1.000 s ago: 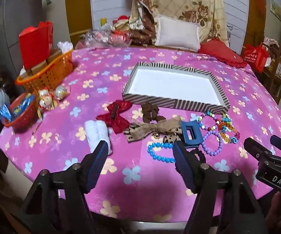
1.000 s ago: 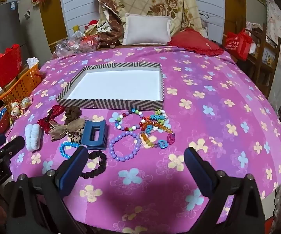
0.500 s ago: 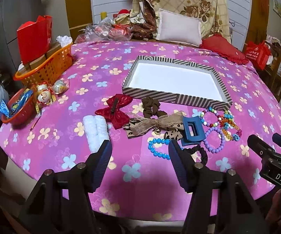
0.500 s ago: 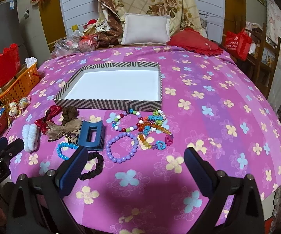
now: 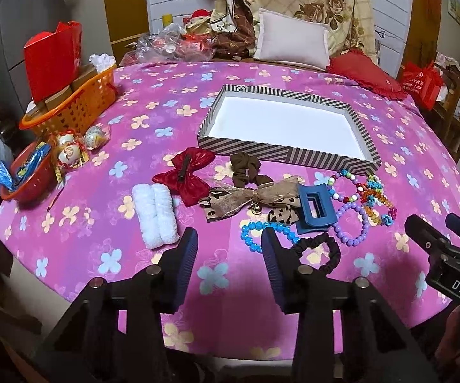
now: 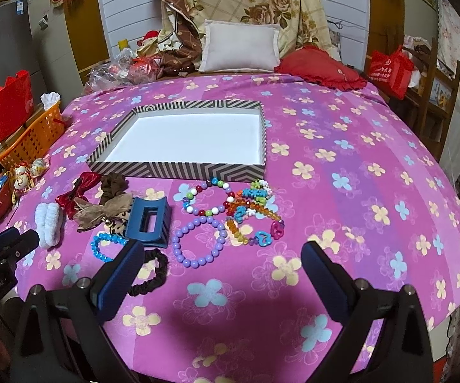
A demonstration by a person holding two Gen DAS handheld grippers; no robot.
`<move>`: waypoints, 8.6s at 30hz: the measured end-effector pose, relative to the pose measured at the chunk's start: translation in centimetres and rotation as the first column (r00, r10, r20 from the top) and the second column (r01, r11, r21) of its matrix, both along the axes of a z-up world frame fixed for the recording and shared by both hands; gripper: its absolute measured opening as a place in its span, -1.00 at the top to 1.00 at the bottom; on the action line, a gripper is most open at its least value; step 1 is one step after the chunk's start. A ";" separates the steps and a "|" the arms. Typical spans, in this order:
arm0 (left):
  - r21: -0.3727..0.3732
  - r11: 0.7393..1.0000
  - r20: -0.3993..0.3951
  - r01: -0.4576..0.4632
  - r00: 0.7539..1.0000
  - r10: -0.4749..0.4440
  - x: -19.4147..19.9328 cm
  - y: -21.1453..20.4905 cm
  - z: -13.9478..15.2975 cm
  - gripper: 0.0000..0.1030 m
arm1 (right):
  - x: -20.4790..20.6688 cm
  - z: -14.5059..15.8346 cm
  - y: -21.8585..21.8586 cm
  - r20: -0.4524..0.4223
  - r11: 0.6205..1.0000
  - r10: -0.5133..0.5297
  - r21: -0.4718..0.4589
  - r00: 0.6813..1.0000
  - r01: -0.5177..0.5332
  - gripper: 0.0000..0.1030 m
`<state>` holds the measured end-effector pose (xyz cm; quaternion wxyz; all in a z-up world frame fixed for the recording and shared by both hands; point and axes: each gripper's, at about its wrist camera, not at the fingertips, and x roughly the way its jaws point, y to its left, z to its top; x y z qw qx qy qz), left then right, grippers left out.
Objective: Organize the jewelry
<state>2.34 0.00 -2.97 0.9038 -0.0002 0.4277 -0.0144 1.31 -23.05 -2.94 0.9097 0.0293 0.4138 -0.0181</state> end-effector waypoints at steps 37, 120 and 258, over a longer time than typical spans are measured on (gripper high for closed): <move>-0.035 0.999 -0.026 -0.019 0.999 0.018 1.4 2.8 -0.7 0.47 | 1.7 -2.3 -1.9 -0.064 0.998 -0.011 0.062 0.998 0.015 -0.95; -0.064 0.992 -0.206 0.104 0.972 -0.115 19.3 6.3 -9.5 0.16 | 16.0 -9.3 2.6 -0.244 0.966 0.255 0.103 0.936 -0.236 0.37; -0.006 0.999 0.086 0.044 0.995 -0.043 23.0 3.1 -0.1 0.11 | 17.0 -2.9 -1.6 -0.063 0.943 0.227 0.263 0.972 -0.203 -0.20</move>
